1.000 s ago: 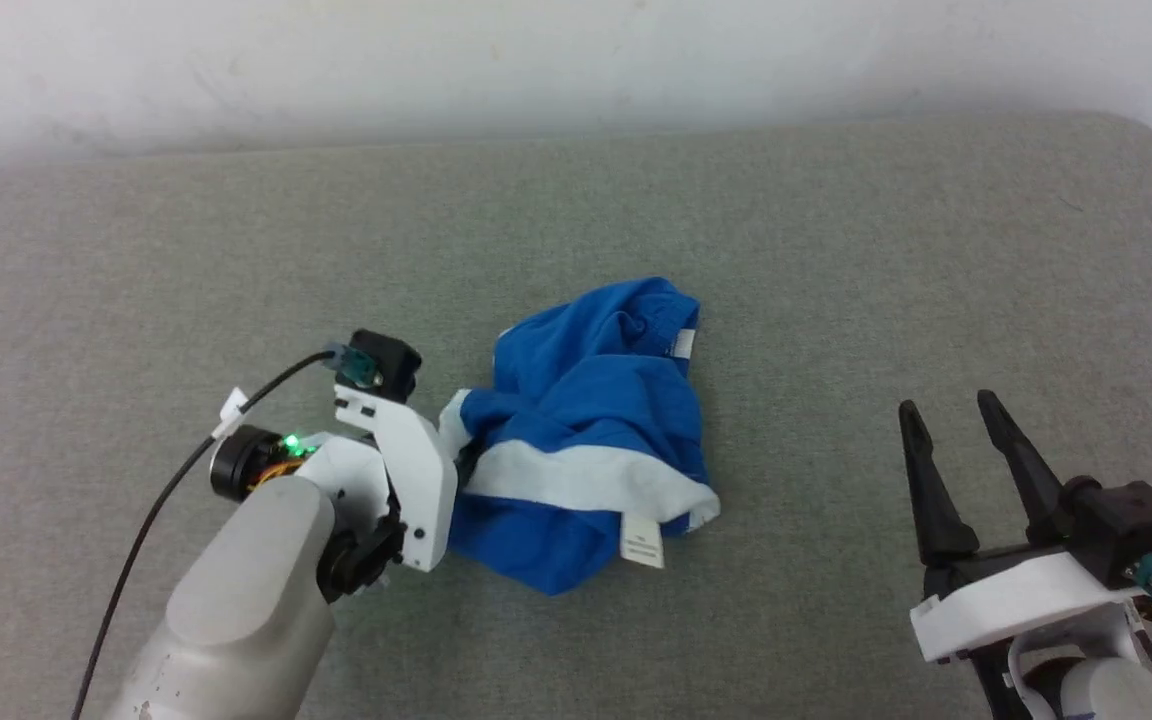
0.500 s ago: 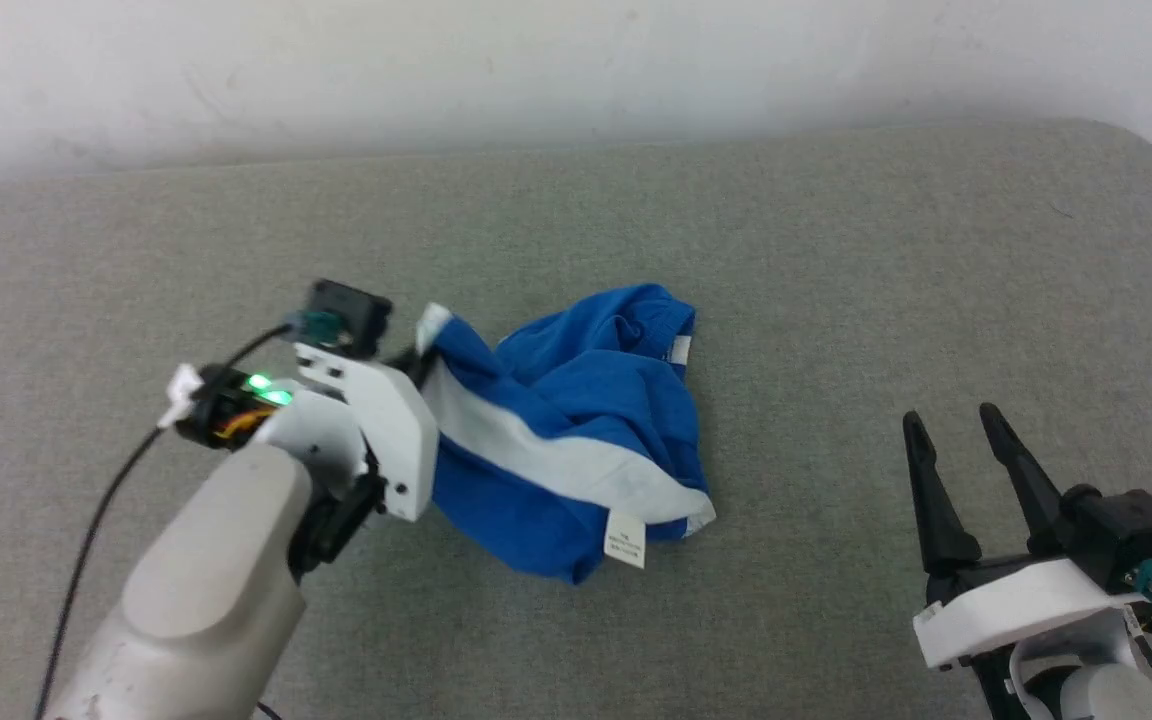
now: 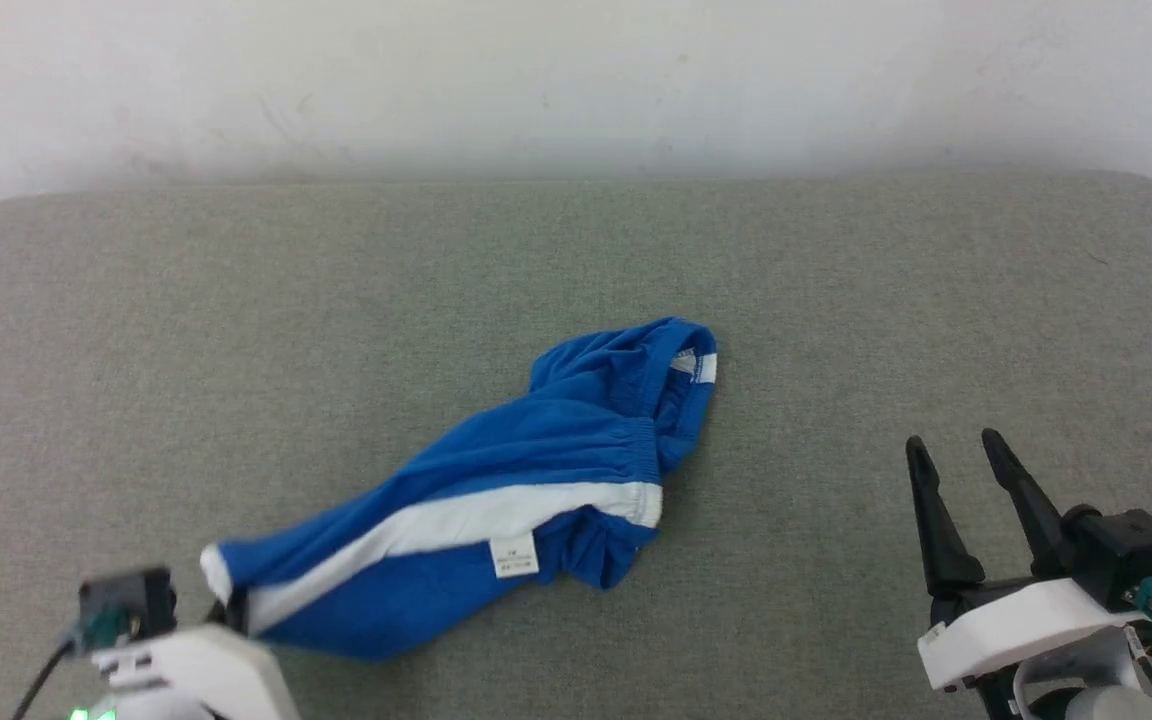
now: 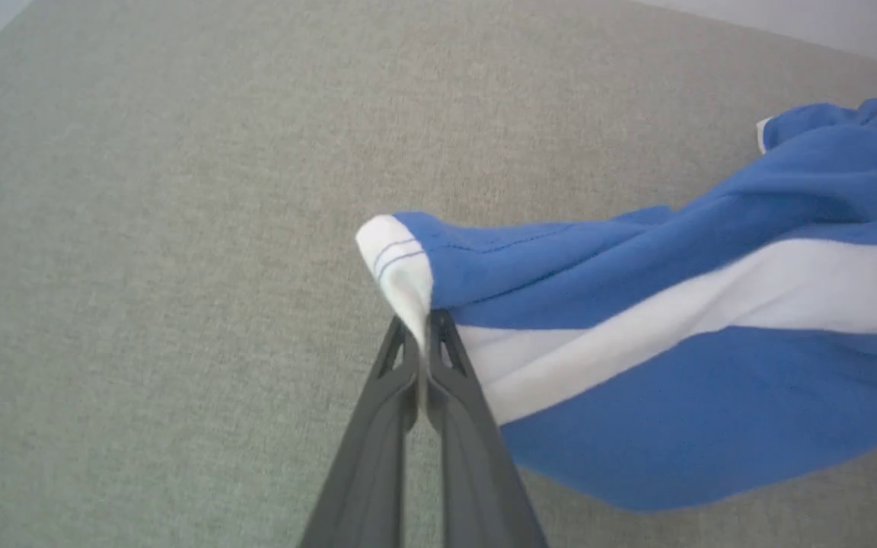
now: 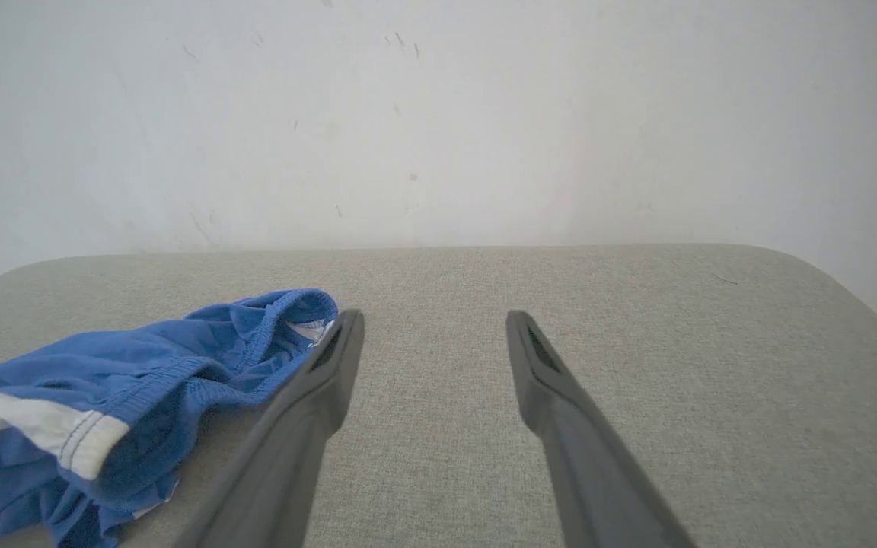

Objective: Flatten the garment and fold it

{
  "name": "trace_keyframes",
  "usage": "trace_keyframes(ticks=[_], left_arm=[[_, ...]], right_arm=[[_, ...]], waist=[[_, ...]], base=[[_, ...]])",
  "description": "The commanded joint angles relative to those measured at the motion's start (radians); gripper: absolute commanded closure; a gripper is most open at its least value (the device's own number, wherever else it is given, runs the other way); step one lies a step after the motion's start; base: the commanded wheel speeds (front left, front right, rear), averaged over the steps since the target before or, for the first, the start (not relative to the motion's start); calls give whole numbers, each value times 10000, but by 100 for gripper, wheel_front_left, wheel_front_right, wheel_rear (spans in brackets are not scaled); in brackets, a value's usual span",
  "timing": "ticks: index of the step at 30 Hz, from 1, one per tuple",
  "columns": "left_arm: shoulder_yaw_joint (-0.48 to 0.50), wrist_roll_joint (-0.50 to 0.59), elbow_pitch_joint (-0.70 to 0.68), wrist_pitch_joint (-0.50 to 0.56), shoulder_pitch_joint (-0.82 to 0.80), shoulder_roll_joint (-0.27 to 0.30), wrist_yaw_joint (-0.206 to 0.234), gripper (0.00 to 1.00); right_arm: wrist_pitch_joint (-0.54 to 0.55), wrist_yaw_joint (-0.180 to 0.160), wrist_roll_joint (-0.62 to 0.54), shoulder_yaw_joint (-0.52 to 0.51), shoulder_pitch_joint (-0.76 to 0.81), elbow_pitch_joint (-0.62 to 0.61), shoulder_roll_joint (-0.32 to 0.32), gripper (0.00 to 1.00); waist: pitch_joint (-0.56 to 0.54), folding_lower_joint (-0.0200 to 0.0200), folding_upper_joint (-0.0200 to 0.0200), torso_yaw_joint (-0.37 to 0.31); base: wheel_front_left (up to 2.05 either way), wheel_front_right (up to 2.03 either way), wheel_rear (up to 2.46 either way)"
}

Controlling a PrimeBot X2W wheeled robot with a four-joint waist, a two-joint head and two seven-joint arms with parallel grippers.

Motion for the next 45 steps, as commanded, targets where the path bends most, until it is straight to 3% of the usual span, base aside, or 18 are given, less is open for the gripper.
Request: trace_keyframes(ticks=[1,3,5,6,7,9,14,17,22,28,34,40,42,45], left_arm=[[239,-357,64,-336,624,-237,123,100],[321,-626,299,-637,980,-468,0,100],[369,-755,588,-1085,1065,-672,-214,16],[369,-755,588,-1085,1065,-672,-214,16],[432,-780,850,-1687,1008,-860,-441,0],[455,-732,959,-2015,959,-918,-545,0],[750,-298,1396,-4367,679,-1254,-983,0],[815,95,1540,-4938,548,-1366,-1236,0],[1100,995,1120,-5091,481,-1728,-1598,0],[1264,1945,879,-5097,520,-2276,-1890,0],[1290,2399,878,-5098,355,-2744,-2194,0],[1359,2668,973,-5099,240,-3141,-2460,0],[1460,2730,1000,-5099,247,-3247,-2515,0],[1631,2814,1053,-5099,332,-3371,-2603,0]], right_arm=[[24,-9,3,-6,109,-42,19,0],[40,-9,-9,-28,137,-41,19,0],[72,-9,-26,-26,165,-35,19,0],[72,-9,-26,-26,165,-35,19,0],[109,-9,-49,-6,204,-37,19,0],[132,-9,-63,9,231,-45,19,0],[242,-9,-91,45,409,-119,19,0],[313,-9,-54,54,518,-157,19,0],[813,-9,316,603,495,1,19,0],[2481,-9,854,1735,-250,852,19,0],[3665,-9,1664,2846,-1433,1849,19,0],[4309,-9,2453,3292,-2365,3100,19,0],[4149,-9,2690,3324,-2574,3306,19,100],[3948,-9,2734,3270,-2638,3497,19,100]], waist=[[-37,1,0,54],[-77,1,0,106],[-138,1,0,136],[-138,1,0,136],[-229,1,0,153],[-286,1,0,156],[-568,1,0,170],[-677,1,0,212],[-791,1,0,338],[-726,1,0,755],[-631,1,0,1328],[-518,1,0,1775],[-495,1,0,1817],[-535,1,0,1792]], base=[[0,0,0],[0,0,0],[0,0,0],[0,0,0],[0,0,0],[0,0,0],[0,0,0],[0,0,0],[0,0,0],[0,0,0],[0,0,0],[0,0,0],[0,0,0],[0,0,0]])
